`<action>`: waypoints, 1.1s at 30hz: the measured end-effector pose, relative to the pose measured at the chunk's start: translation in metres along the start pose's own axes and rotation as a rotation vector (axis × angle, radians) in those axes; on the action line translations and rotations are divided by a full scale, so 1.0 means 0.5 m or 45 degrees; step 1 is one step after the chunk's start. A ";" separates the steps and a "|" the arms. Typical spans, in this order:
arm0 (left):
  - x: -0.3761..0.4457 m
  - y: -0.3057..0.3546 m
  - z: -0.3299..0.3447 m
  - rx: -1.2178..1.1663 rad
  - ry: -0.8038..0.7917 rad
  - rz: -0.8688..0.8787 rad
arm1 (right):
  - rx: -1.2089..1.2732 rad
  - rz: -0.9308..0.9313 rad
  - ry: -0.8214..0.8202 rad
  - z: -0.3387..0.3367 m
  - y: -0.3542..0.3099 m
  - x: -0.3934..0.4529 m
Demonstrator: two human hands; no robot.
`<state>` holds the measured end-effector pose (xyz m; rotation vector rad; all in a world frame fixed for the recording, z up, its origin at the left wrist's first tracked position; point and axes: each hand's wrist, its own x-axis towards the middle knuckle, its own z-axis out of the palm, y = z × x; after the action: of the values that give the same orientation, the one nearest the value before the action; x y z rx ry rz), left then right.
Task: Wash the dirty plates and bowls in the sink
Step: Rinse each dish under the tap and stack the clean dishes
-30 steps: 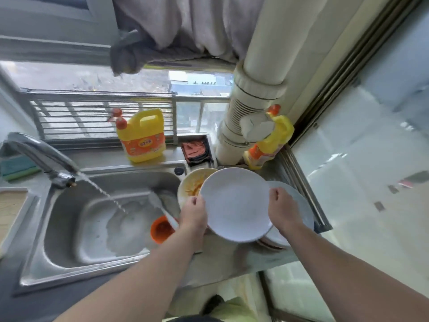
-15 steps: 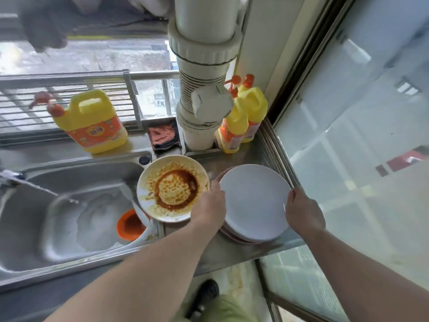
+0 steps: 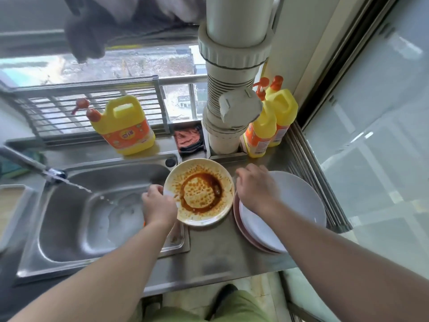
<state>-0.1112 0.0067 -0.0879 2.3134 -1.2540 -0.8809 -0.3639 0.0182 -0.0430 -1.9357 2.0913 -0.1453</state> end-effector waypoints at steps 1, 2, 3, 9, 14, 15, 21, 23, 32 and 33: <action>0.012 -0.017 -0.013 -0.001 -0.009 -0.097 | -0.067 -0.009 -0.063 0.010 -0.033 0.019; 0.018 -0.031 -0.025 -0.003 -0.050 -0.160 | -0.135 0.007 -0.134 0.019 -0.062 0.035; 0.024 -0.046 -0.027 -0.019 -0.113 -0.188 | -0.204 0.043 -0.203 0.028 -0.084 0.050; 0.042 -0.079 -0.015 -0.134 -0.293 -0.104 | -0.358 0.334 -0.395 0.071 -0.110 0.105; 0.049 -0.071 -0.020 -0.149 -0.385 -0.084 | -0.205 0.457 -0.284 0.075 -0.111 0.121; 0.052 -0.071 -0.024 -0.224 -0.426 -0.107 | -0.146 0.473 -0.237 0.069 -0.109 0.123; 0.111 -0.141 -0.083 -0.486 -0.543 -0.344 | 0.458 0.471 -0.091 0.038 -0.177 0.113; 0.139 -0.169 -0.122 -0.481 -0.495 -0.388 | 0.603 0.475 -0.094 0.051 -0.237 0.097; 0.251 -0.274 -0.383 -0.191 -0.123 -0.184 | 0.857 0.633 -0.342 0.260 -0.483 0.063; 0.266 -0.286 -0.406 -0.142 -0.105 -0.153 | 0.850 0.632 -0.367 0.279 -0.509 0.064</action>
<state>0.1681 -0.0237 -0.0667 2.3043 -1.0775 -1.0684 -0.0831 -0.0204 -0.1131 -0.9695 1.9228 -0.3739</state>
